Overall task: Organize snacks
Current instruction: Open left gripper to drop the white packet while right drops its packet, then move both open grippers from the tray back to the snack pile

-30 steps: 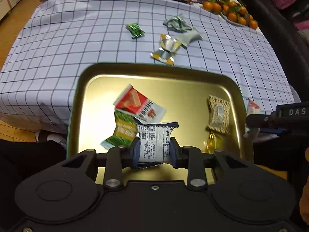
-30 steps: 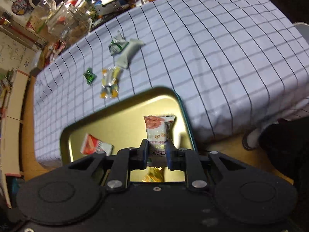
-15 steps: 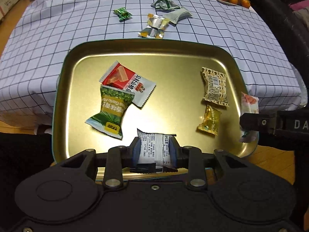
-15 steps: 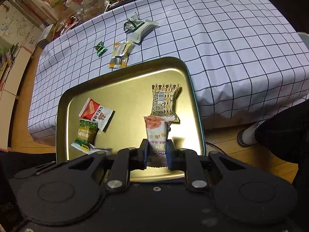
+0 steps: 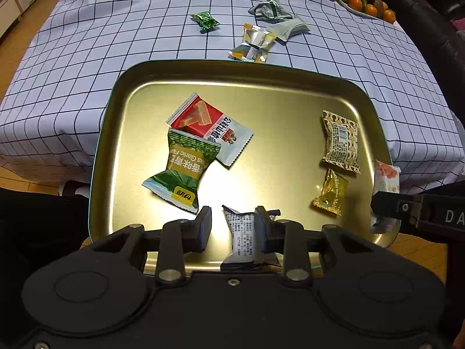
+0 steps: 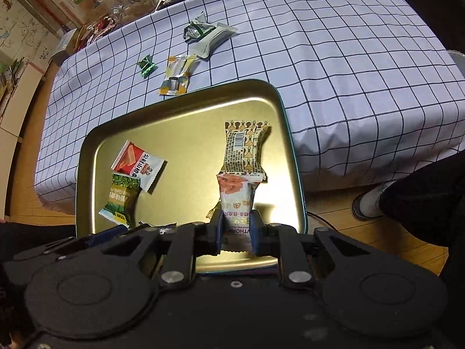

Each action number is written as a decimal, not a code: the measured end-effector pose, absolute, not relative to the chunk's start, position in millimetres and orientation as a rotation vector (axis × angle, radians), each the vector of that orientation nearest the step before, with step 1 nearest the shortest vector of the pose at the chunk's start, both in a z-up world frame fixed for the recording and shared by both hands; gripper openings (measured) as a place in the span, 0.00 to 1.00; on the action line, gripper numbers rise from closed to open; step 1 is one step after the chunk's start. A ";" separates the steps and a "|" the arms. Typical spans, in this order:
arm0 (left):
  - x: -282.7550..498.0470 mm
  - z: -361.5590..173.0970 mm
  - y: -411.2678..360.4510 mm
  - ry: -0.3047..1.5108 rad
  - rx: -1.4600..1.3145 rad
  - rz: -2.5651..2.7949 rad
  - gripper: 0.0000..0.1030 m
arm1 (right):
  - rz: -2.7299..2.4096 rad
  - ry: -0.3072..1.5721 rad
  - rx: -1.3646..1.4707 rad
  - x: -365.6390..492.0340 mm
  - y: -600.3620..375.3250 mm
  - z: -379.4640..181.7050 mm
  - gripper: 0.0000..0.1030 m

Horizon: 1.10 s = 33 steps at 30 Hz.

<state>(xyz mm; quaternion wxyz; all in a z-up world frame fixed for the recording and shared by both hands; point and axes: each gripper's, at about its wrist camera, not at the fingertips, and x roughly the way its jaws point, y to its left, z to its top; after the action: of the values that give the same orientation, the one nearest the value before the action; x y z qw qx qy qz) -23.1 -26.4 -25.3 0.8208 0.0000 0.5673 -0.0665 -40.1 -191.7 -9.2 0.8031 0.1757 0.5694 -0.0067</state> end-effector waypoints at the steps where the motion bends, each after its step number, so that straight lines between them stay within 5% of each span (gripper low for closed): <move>1: -22.9 -25.3 -26.2 1.206 0.002 -0.136 0.39 | -0.015 1.222 0.377 -39.7 -191.9 -9.7 0.20; 33: -25.1 -25.0 -23.3 1.179 0.054 -0.084 0.39 | -0.017 1.259 0.354 -35.8 -193.1 -13.1 0.28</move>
<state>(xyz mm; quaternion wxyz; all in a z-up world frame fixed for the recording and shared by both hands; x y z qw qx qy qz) -25.1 -23.3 -25.0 0.8299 0.0255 0.5559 -0.0395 -35.8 -193.1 -13.1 0.7938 0.1645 0.5854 -0.0080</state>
